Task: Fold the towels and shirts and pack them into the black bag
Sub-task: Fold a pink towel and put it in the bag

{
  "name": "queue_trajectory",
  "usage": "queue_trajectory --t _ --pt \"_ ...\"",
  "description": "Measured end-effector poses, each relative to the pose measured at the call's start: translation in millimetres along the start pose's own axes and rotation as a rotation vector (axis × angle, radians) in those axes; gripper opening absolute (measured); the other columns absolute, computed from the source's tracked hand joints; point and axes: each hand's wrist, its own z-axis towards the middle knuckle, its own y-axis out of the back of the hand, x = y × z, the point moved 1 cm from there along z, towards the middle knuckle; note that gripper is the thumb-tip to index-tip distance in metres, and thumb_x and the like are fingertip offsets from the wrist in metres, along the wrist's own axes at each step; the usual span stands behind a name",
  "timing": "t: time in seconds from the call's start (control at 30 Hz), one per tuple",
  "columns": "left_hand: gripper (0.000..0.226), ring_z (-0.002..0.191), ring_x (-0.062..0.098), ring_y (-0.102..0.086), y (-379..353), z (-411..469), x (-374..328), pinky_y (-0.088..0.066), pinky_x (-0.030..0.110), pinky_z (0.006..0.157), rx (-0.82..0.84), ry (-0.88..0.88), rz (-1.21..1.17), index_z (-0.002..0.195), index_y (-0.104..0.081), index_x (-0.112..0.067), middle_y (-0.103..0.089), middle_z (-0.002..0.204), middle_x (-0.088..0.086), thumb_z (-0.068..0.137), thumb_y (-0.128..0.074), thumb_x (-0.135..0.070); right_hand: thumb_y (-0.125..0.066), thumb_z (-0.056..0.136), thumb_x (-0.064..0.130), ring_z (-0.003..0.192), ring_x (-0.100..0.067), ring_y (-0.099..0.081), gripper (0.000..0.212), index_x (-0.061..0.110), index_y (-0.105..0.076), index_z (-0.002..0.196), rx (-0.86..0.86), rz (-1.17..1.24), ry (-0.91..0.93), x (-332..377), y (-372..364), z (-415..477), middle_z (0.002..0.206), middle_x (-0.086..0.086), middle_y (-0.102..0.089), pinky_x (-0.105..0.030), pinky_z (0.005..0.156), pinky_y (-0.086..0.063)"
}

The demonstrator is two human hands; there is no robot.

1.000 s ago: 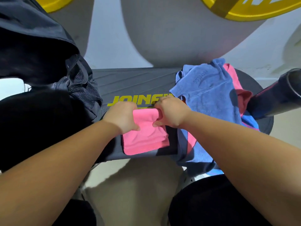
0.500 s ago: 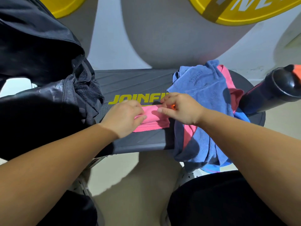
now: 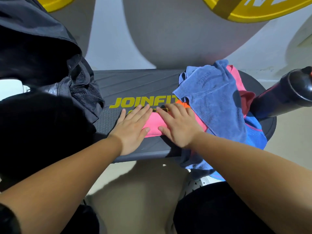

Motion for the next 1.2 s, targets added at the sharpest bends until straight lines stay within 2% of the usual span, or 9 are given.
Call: queue_trajectory --t 0.1,0.17,0.3,0.37,0.53,0.7,0.83,1.0,1.2 --pt "0.070 0.151 0.012 0.016 -8.6 -3.4 -0.5 0.002 0.055 0.122 -0.006 -0.002 0.043 0.159 0.003 -0.026 0.016 0.164 -0.013 0.094 -0.005 -0.051 -0.013 0.096 0.063 0.153 -0.035 -0.002 0.072 0.029 -0.006 0.159 0.113 -0.007 -0.016 0.1 -10.6 -4.4 0.167 -0.009 -0.006 -0.059 0.117 -0.009" --pt "0.073 0.153 0.015 0.005 -7.3 -3.1 -1.6 -0.001 0.055 0.122 0.000 0.001 0.066 0.159 0.001 -0.026 0.011 0.166 -0.010 0.092 -0.003 -0.052 -0.009 0.094 0.065 0.153 -0.036 0.003 0.074 0.029 -0.001 0.159 0.121 -0.002 -0.009 -1.9 -12.0 -2.4 0.167 -0.010 0.000 -0.060 0.118 -0.004" --pt "0.062 0.132 0.024 -0.044 26.1 18.7 -6.0 -0.029 0.047 0.109 -0.025 0.031 -0.086 0.152 -0.025 -0.043 -0.047 0.149 -0.006 0.091 -0.019 -0.050 -0.006 0.089 0.071 0.153 -0.034 0.007 0.081 0.030 0.004 0.158 0.165 0.042 -0.001 -7.5 -10.9 1.8 0.167 -0.009 0.002 -0.060 0.119 -0.001" --pt "0.053 0.121 0.024 -0.051 38.6 34.2 -7.0 -0.037 0.045 0.103 0.041 -0.039 -0.129 0.145 -0.033 -0.047 -0.058 0.132 -0.005 0.092 -0.039 -0.045 -0.012 0.085 0.078 0.153 -0.030 0.008 0.089 0.031 0.006 0.158 0.167 0.123 0.007 -13.2 -10.4 2.7 0.168 -0.003 0.003 -0.058 0.120 -0.002" --pt "0.048 0.111 0.013 -0.048 47.5 41.1 -6.6 -0.042 0.038 0.097 0.345 -0.179 -0.193 0.134 -0.040 -0.048 -0.056 0.123 -0.007 0.090 -0.057 -0.041 -0.044 0.069 0.090 0.154 -0.026 0.007 0.119 0.028 0.004 0.159 0.081 0.237 -0.079 -27.8 3.1 4.0 0.167 0.001 -0.002 -0.053 0.121 -0.001" --pt "0.049 0.122 0.009 -0.046 48.6 36.2 -10.2 -0.037 0.039 0.106 0.378 -0.195 -0.306 0.134 -0.045 -0.044 -0.050 0.135 -0.021 0.091 -0.063 -0.028 -0.062 0.068 0.083 0.153 -0.029 0.006 0.120 0.035 0.000 0.158 0.074 0.237 -0.098 -28.3 12.6 4.3 0.166 -0.001 -0.007 -0.054 0.120 -0.003" --pt "0.060 0.122 0.009 -0.049 47.7 33.5 -22.5 -0.040 0.037 0.106 0.411 -0.099 -0.366 0.132 -0.048 -0.055 -0.052 0.138 -0.020 0.087 -0.066 -0.020 -0.062 0.068 0.082 0.152 -0.033 -0.001 0.119 0.030 -0.006 0.159 0.112 0.119 -0.104 -22.3 19.4 5.5 0.164 -0.003 -0.015 -0.055 0.118 -0.010" --pt "0.049 0.103 0.022 -0.059 66.9 20.8 -33.1 -0.049 0.038 0.092 0.314 0.059 -0.497 0.113 -0.063 -0.053 -0.064 0.118 -0.007 0.077 -0.071 -0.020 -0.061 0.073 0.078 0.151 -0.033 -0.008 0.112 0.027 -0.008 0.159 0.156 0.020 -0.042 -13.4 47.1 12.3 0.165 -0.006 -0.012 -0.052 0.117 -0.015" --pt "0.051 0.094 0.012 -0.059 139.4 -31.4 -40.4 -0.046 0.028 0.077 0.080 0.116 -0.584 0.116 -0.064 -0.047 -0.064 0.112 -0.013 0.081 -0.070 -0.010 -0.055 0.075 0.080 0.149 -0.028 -0.018 0.102 0.030 -0.019 0.157 0.103 0.258 -0.051 0.6 106.9 17.1 0.164 -0.001 -0.017 -0.052 0.115 -0.024"
